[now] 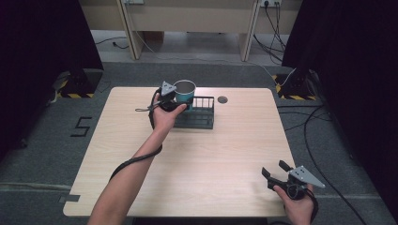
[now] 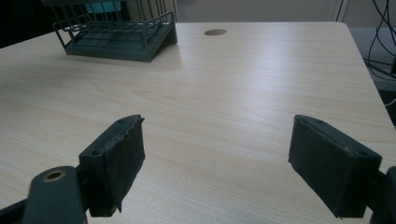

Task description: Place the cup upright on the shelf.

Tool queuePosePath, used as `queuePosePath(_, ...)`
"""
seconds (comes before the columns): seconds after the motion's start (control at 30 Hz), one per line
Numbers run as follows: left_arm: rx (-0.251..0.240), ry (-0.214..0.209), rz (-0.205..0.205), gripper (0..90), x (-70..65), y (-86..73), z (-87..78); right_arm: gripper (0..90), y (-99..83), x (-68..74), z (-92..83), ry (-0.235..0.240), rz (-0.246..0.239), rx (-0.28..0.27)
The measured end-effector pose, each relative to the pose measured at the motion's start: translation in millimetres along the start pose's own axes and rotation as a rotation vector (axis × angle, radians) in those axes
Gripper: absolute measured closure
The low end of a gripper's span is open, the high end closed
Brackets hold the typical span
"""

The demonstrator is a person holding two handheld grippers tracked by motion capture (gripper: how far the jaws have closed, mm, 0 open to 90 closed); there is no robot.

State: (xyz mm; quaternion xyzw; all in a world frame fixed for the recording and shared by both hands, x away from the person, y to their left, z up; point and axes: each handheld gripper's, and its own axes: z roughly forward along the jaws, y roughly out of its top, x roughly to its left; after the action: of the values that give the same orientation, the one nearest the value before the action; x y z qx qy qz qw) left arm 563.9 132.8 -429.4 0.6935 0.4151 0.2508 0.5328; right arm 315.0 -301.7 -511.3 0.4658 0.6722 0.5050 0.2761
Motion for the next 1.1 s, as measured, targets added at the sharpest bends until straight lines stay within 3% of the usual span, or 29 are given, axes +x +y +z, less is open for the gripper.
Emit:
queuePosePath(0.47, 0.067, 0.012, -0.022, 15.9, -1.1, -11.2, 6.7, 18.9, -0.1, 0.3, -0.3, 0.001, 0.001, 0.002)
queuePosePath(0.7, 0.069, 0.013, -0.031, 15.9, -0.7, -12.7, 7.1, 18.9, -0.1, 0.5, -0.2, 0.001, 0.0, 0.003)
queuePosePath(1.1, 0.073, 0.002, 0.004, 15.5, -0.6, -16.2, 5.8, 18.8, -0.1, 0.7, -0.2, 0.003, -0.001, 0.007)
